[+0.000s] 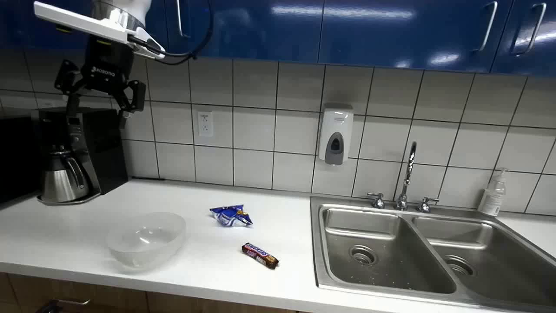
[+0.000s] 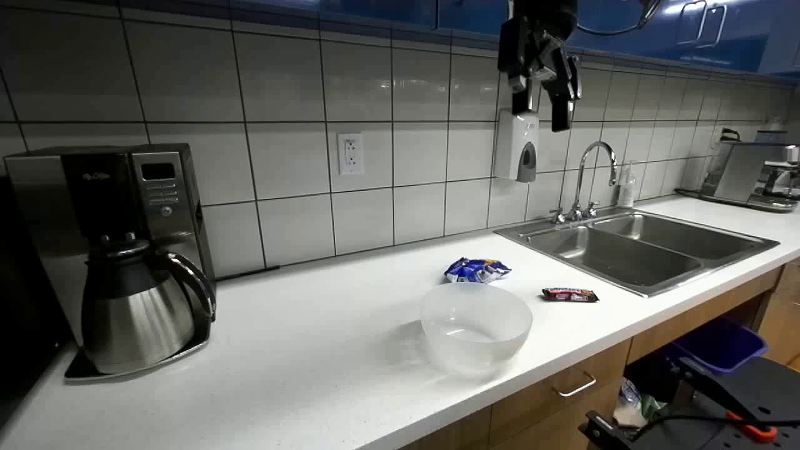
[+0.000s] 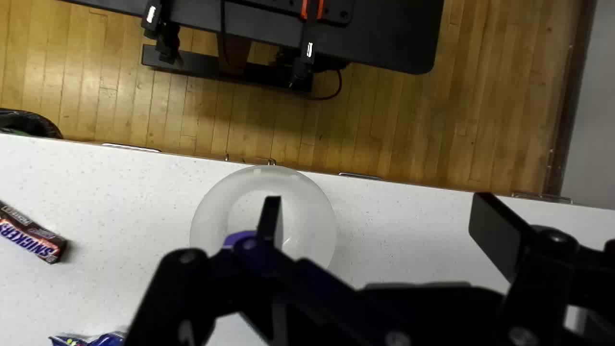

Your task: Put the blue packet in the bowl

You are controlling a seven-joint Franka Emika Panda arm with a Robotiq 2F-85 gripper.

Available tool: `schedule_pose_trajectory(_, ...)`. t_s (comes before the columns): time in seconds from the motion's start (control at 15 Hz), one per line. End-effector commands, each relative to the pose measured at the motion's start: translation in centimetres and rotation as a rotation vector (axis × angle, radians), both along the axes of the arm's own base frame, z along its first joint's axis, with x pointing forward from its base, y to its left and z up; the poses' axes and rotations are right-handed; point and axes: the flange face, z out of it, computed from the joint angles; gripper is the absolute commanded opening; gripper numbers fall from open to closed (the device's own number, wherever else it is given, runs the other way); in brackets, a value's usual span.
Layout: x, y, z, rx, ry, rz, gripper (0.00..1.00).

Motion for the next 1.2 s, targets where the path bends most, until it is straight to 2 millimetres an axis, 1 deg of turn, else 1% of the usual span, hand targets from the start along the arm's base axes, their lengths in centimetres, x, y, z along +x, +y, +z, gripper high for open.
schedule_pose_trajectory(0.0,0.0,0.0,0.0,0.0,0.001,0.0,1.0)
schedule_pose_trajectory(0.6,0.0,0.0,0.0,0.0,0.001,0.0,1.0)
schedule_pose_trajectory(0.73,-0.4,0.9,-2.3,-0.038,0.019,-0.004,1.0)
schedule_pose_trajectory(0.93,-1.3,2.0,-7.3,-0.106,0.06,-0.043,1.0)
schedule_pose_trajectory(1.13,-1.3,2.6,-12.0,-0.151,0.093,-0.129,1.0)
